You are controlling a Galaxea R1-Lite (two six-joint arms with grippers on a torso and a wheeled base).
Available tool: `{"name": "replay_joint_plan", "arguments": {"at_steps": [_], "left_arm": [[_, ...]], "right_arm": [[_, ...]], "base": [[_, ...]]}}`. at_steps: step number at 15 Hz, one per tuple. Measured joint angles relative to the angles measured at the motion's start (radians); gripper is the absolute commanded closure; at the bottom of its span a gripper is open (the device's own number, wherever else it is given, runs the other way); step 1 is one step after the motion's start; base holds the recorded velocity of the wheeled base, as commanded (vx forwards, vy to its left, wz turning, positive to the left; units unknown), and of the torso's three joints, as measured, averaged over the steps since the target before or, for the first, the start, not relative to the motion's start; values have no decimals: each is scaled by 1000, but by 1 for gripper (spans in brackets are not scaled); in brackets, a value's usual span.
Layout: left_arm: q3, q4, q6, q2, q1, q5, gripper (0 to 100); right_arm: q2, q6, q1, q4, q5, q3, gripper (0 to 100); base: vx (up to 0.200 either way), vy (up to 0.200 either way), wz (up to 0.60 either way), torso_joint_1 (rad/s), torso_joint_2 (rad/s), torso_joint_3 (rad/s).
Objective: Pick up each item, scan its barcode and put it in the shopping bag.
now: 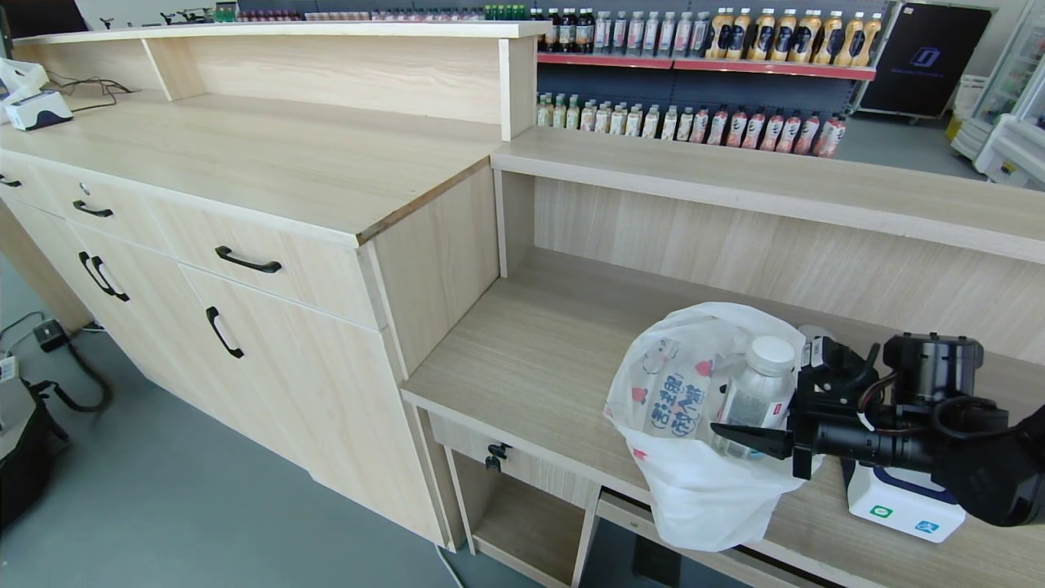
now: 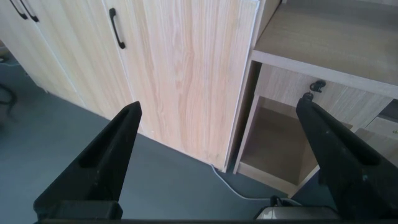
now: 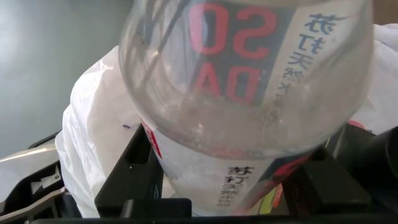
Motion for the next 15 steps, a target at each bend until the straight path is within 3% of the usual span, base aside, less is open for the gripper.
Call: {"name": "replay_joint_plan", "arguments": {"at_steps": [15], "left_arm": [[0, 0, 0, 0, -1, 0, 0]], "right_arm": [[48, -51, -30, 0, 24, 10, 100]], "base": [[0, 0, 0, 0, 0, 0]]}}
